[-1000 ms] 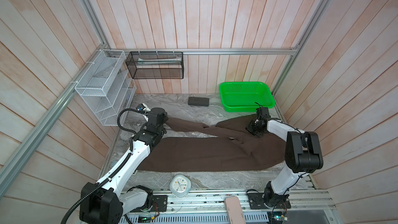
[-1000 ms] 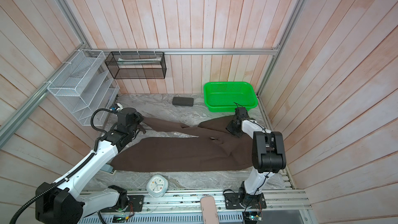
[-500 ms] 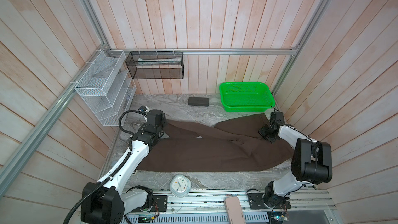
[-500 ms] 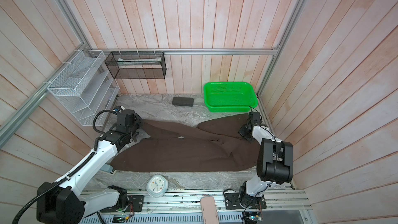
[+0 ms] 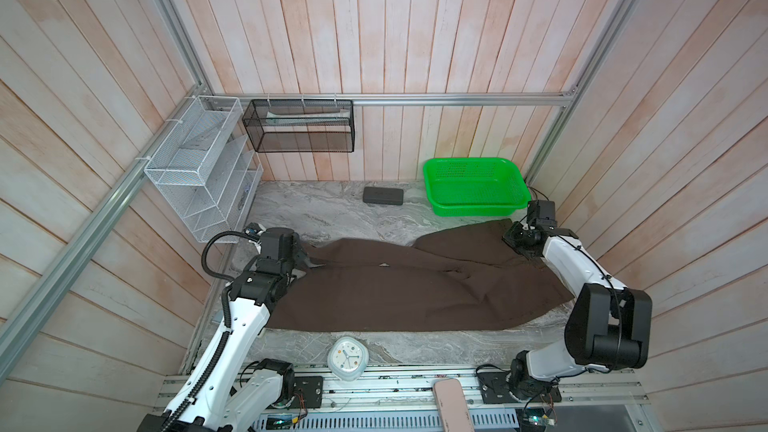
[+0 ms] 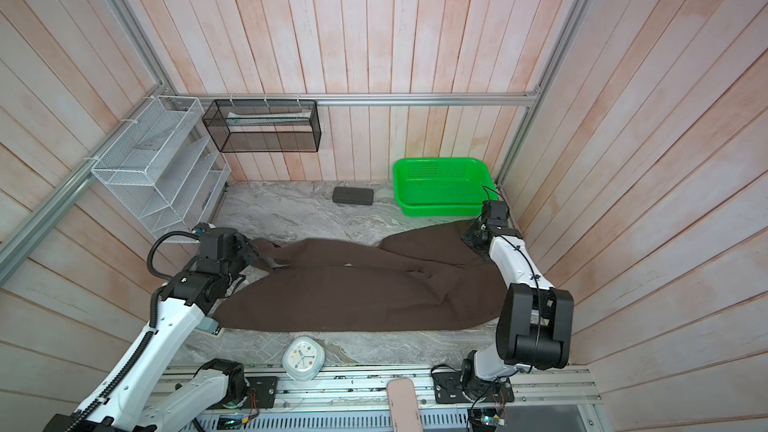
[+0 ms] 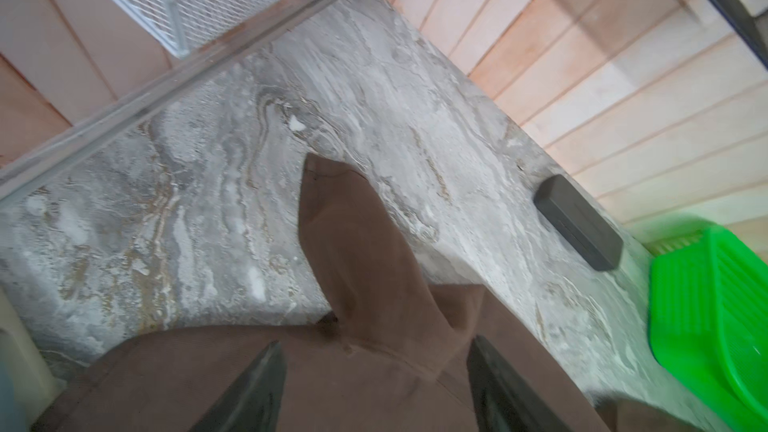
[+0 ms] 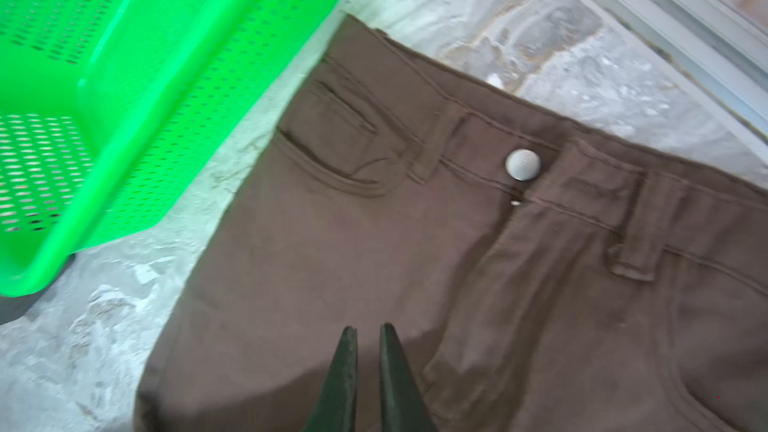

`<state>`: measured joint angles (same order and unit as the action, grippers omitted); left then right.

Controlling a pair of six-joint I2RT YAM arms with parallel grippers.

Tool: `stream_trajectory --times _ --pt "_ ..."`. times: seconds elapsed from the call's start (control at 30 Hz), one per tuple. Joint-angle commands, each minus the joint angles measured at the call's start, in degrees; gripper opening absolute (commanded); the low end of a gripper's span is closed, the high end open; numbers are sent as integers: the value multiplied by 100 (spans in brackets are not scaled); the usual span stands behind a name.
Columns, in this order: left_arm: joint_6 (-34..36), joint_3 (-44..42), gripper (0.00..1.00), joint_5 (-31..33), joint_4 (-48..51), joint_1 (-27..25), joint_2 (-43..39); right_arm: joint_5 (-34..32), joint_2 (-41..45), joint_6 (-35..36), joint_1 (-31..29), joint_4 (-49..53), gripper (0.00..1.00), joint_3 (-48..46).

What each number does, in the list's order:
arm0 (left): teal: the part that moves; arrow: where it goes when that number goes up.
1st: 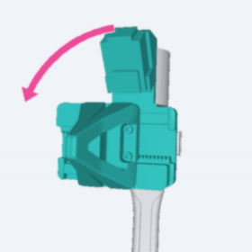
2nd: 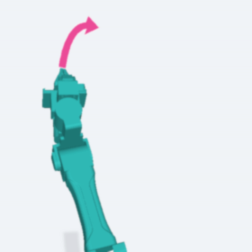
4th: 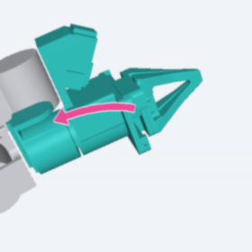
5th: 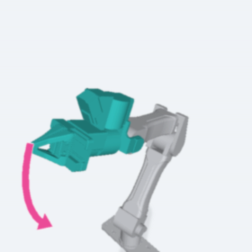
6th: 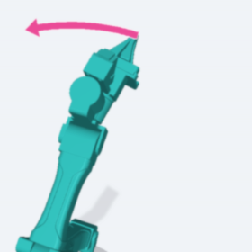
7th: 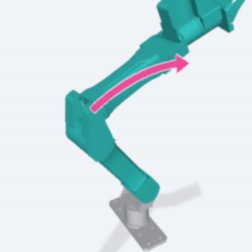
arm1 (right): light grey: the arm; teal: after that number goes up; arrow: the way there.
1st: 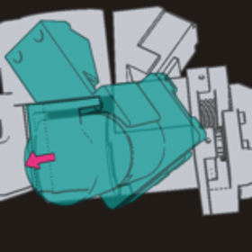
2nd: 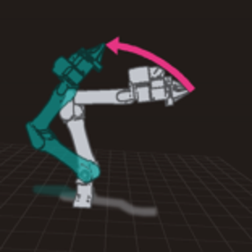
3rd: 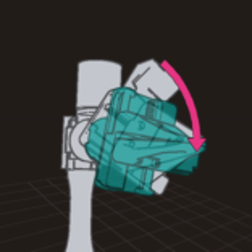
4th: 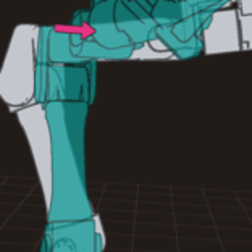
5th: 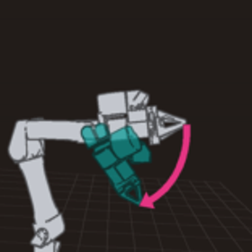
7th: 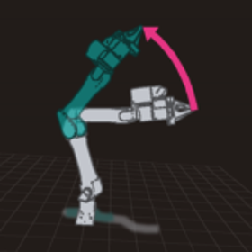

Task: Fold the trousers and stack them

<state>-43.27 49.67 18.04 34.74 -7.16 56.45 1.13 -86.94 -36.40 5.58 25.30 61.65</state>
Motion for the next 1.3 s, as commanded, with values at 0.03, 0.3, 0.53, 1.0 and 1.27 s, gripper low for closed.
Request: stream_trajectory --times 0.03,0.3,0.53,1.0,1.27 --pt "251 -237 72 -588 -372 573 431 30 -300 36 -159 177 15 320" --pt "304 -866 69 -1617 -1321 1578 1094 136 -743 125 -243 111 20 676" --pt "8 -1143 57 -2385 -2184 2074 1660 182 -903 125 -340 54 20 768" --pt "-498 -1384 67 -3478 -3055 2087 2683 215 -985 125 -356 35 20 874" --pt "-982 -1170 61 -3884 -3697 1916 3338 186 -987 155 -353 41 20 843"
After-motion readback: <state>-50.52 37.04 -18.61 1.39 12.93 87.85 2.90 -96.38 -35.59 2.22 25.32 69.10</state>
